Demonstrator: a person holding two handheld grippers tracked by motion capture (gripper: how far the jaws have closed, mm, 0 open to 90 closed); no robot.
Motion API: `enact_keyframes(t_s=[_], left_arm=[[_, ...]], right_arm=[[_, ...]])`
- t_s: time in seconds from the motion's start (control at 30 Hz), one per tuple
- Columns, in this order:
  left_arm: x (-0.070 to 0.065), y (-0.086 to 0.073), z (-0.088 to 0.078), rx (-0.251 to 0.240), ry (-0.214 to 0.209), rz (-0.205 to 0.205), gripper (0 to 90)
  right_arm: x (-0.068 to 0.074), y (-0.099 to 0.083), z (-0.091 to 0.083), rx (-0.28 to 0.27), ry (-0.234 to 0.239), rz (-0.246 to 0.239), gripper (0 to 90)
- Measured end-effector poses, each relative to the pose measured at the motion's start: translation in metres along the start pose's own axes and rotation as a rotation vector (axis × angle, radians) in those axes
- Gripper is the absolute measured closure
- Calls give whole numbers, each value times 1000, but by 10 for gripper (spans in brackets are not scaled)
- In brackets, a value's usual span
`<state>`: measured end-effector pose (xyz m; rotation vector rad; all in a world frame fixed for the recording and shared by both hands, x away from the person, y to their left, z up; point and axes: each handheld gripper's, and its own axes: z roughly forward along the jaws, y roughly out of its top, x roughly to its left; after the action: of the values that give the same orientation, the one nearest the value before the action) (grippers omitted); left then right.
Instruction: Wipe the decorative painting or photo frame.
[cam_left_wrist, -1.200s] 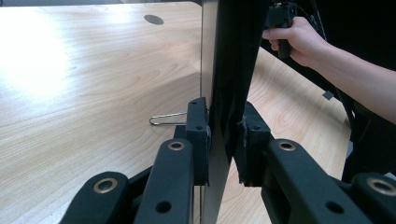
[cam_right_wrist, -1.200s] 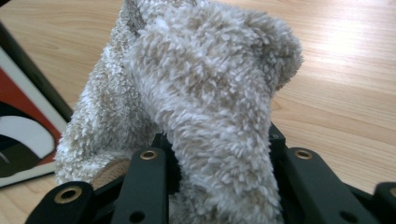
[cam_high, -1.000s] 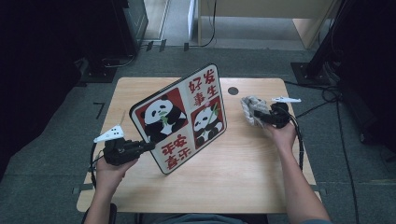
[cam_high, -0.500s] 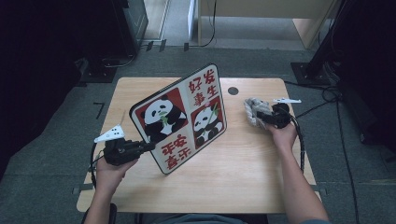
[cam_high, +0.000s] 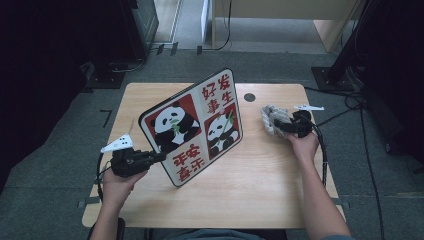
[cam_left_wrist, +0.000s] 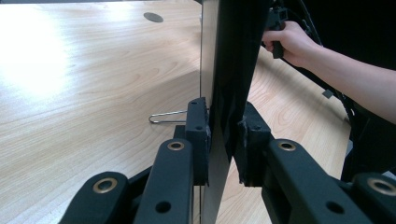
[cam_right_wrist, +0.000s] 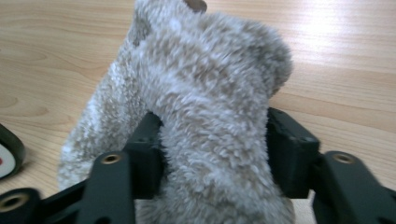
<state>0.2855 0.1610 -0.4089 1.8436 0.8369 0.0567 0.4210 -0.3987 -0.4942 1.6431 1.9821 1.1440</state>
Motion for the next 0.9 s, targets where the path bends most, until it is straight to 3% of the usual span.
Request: enact_keyframes(t_s=[0.17,0.4,0.53,0.73,0.9], left_arm=[[0,0,-1,5,28,-4,708],[2,-1,-3,6,44,-11,633],[2,-1,-3,7,59,-5,618],[6,-3,-6,12,84,-7,622],[9,-4,-7,12,94,-18,625]], right_arm=[[5,2,-18,-39,26,16,368],[24,0,-45,-49,-7,-68,374],[39,-4,-53,-47,4,-111,391],[67,-9,-62,-49,52,-190,415],[82,-16,-62,-36,113,-210,411]])
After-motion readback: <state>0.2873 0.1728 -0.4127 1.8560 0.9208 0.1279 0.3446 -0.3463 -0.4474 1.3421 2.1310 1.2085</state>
